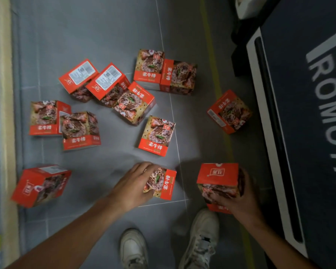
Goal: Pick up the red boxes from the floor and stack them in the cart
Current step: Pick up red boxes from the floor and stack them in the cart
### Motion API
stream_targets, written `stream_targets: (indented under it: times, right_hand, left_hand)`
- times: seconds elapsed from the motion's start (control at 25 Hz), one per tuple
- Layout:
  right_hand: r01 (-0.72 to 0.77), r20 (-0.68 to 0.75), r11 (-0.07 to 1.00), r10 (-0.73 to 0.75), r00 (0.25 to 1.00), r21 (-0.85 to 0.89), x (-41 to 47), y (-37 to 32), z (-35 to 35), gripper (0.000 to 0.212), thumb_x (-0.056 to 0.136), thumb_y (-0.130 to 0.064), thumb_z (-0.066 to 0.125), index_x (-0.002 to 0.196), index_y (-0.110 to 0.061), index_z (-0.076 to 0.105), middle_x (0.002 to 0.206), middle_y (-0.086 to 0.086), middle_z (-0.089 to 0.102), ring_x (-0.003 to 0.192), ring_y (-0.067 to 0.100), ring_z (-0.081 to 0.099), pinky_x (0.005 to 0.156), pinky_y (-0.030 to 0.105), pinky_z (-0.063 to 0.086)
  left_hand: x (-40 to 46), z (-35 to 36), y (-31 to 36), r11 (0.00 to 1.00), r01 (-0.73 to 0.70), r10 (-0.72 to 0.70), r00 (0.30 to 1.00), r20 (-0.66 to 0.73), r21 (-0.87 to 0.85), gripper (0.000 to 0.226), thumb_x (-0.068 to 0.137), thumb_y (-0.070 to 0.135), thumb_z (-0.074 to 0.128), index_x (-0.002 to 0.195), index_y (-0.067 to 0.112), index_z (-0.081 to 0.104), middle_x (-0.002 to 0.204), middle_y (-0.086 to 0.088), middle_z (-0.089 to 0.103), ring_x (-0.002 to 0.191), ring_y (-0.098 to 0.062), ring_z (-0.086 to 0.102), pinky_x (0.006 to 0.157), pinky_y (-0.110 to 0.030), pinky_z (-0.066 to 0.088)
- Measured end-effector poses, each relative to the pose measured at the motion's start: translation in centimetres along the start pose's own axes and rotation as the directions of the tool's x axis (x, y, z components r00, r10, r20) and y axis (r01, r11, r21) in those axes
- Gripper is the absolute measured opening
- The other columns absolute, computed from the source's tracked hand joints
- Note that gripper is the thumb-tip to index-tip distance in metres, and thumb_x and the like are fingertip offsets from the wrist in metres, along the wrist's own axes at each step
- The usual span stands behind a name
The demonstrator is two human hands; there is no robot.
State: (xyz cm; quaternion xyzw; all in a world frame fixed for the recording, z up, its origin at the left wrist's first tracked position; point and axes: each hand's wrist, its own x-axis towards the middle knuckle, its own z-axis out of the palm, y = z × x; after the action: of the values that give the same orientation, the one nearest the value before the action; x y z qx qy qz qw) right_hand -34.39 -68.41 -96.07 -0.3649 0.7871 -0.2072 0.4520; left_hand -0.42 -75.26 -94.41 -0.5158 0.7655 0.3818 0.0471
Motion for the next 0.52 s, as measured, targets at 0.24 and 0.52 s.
stream_targets:
  times: [0.24, 0.52]
  right_hand:
    - [0.132, 0.139, 0.979, -0.154, 0.978, 0.153, -1.4, -3.9, -0.2, 0.111, 0.041, -0.032, 0.103, 0.126, -0.066, 0.040, 0.133, -0.020, 0.058, 0.119, 0.000, 0.061, 0.098, 0.027, 0.051]
    - [0.164, 0.097, 0.967, -0.186, 0.978, 0.197, 0.0, -1.8, 0.8, 0.112, 0.036, -0.054, 0.096, 0.133, -0.060, 0.040, 0.136, -0.020, 0.057, 0.122, 0.000, 0.059, 0.097, 0.026, 0.051]
  left_hand:
    - [5.1, 4.4, -0.8, 0.967, 0.061, -0.132, 0.950, 0.282, 0.247, 0.112, 0.073, 0.050, 0.081, 0.158, 0.023, 0.012, 0.163, -0.001, 0.017, 0.151, -0.022, 0.015, 0.122, -0.033, 0.012]
    - [10.4, 8.9, -3.1, 0.879, -0.046, -0.185, 0.884, 0.429, 0.474, 0.132, 0.055, 0.058, 0.088, 0.158, 0.025, 0.012, 0.160, 0.001, 0.025, 0.146, -0.024, 0.022, 0.121, -0.042, 0.021]
